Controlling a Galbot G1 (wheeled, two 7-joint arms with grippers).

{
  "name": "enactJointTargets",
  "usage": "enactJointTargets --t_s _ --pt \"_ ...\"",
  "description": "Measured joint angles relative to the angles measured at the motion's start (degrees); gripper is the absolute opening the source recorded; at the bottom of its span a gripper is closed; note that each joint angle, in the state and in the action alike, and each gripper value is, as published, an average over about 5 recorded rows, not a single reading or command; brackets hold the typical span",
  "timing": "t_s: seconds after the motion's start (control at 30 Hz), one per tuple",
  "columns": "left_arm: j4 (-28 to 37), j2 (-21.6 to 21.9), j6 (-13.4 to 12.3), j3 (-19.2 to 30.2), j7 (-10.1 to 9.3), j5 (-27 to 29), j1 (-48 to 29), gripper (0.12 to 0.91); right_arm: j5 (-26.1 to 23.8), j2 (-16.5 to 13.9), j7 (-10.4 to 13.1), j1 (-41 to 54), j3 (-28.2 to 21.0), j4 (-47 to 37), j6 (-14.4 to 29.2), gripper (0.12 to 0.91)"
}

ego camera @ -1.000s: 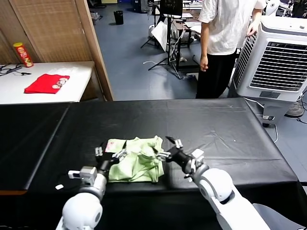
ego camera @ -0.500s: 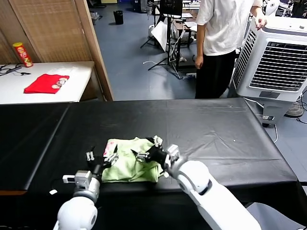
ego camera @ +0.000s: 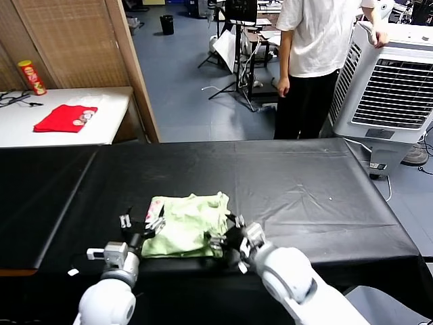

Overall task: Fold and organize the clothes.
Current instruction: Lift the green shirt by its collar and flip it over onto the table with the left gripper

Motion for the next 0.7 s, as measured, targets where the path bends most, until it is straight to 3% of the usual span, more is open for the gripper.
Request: enactJointTargets --t_s 0.13,0.37,0.5,0.7 --pt "0.4 0.4 -0.1 -0.5 0.08 -1.1 -0.2 0.798 -1.9 -1.3 -0.4 -5.3 2.9 3.2 2.0 0.798" --pt "2.5 -0.5 -0.8 -2.3 1.22 -7.2 -0.8 0.798 -2.8 -0.1 0.7 -11.8 8.8 3.8 13.0 0.798" --pt "3.9 -1.2 -0.4 -3.9 1.98 -14.9 -0.9 0.798 -2.5 1.3 0.4 -13.9 11.0 3.4 17.0 0.798" --pt "6.5 -1.7 -0.4 -6.9 2.81 -29.5 -1.6 0.798 -1.7 2.5 -0.2 -15.2 12.4 3.9 19.5 0.798"
